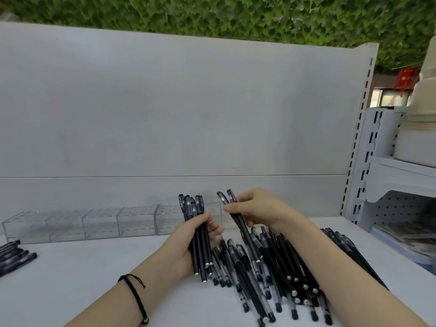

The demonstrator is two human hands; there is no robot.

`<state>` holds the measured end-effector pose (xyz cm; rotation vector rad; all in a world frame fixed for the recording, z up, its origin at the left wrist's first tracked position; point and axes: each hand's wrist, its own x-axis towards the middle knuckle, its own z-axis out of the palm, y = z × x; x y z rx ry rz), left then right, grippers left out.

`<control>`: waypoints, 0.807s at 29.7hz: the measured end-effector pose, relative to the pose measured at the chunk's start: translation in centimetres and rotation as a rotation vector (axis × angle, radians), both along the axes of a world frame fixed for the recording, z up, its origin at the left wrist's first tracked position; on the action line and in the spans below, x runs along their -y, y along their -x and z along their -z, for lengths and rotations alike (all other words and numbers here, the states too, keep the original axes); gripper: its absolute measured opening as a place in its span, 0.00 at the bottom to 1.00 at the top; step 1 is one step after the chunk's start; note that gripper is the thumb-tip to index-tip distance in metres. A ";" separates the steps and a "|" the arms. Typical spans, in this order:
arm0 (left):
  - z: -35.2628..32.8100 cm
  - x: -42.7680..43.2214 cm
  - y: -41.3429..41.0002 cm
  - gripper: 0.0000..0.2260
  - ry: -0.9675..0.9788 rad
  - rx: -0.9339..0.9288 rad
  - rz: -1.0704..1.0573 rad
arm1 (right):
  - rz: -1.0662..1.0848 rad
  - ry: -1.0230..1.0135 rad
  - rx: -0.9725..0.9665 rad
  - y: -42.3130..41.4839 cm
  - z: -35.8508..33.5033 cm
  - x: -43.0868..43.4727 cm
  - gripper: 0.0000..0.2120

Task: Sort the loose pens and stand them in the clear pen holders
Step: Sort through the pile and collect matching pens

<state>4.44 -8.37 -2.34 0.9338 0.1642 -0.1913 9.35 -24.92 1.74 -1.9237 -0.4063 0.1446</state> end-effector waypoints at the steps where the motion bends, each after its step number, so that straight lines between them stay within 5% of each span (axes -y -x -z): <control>1: -0.1 0.0 0.1 0.06 0.006 0.000 0.015 | -0.034 -0.099 -0.023 0.1 -0.1 -0.2 0.11; 4: -0.5 0.0 0.6 0.08 -0.013 0.033 0.151 | -0.084 -0.255 -0.060 0.6 -0.2 -1.0 0.07; 9: -0.4 -0.1 0.8 0.18 -0.091 0.098 0.277 | 0.010 -0.140 0.082 0.8 0.4 -1.9 0.10; 16: -0.2 0.0 0.7 0.07 -0.168 0.182 0.267 | 0.011 -0.036 0.138 1.5 0.4 -2.1 0.14; 24: -0.4 -0.7 0.2 0.10 -0.070 0.112 0.132 | -0.035 0.722 0.175 1.5 -0.1 0.9 0.19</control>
